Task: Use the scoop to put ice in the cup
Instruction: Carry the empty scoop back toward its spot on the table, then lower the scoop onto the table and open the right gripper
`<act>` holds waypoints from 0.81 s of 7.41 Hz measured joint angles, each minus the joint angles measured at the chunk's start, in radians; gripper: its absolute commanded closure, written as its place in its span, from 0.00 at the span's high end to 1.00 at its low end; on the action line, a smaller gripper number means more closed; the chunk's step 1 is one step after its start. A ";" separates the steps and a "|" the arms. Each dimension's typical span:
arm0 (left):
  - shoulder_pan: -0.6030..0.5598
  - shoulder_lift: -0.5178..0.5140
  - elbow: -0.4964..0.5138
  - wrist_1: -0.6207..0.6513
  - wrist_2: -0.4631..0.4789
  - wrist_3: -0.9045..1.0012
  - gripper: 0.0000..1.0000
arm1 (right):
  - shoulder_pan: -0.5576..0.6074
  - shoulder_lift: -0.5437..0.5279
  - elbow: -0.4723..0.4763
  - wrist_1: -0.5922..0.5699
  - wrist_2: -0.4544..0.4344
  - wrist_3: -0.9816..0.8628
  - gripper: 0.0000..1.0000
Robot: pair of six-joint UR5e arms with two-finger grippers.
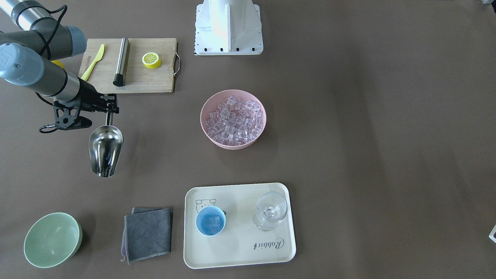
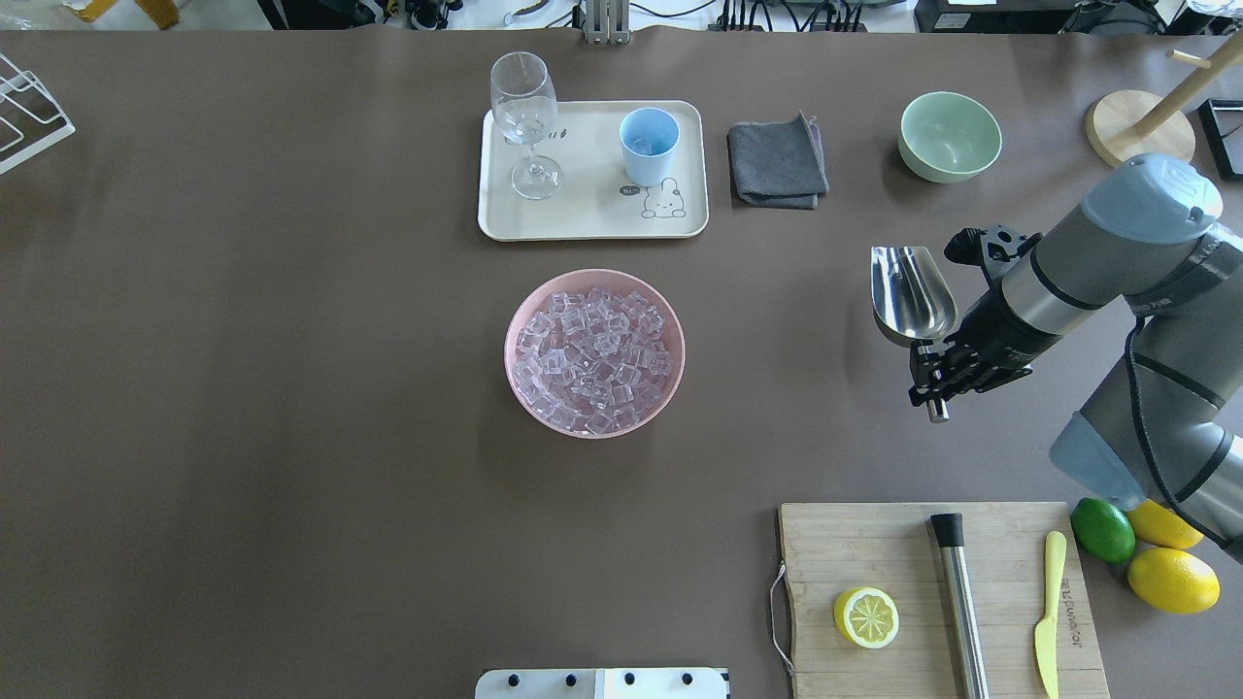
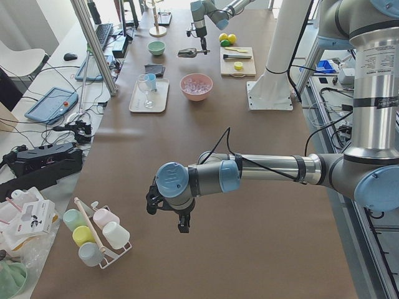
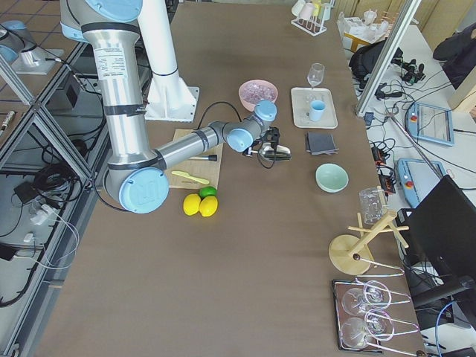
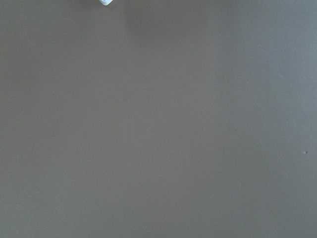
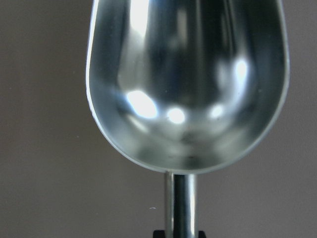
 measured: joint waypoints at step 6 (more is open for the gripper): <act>-0.005 0.074 -0.052 0.000 -0.001 -0.001 0.98 | -0.052 -0.003 -0.054 0.145 -0.016 0.155 0.00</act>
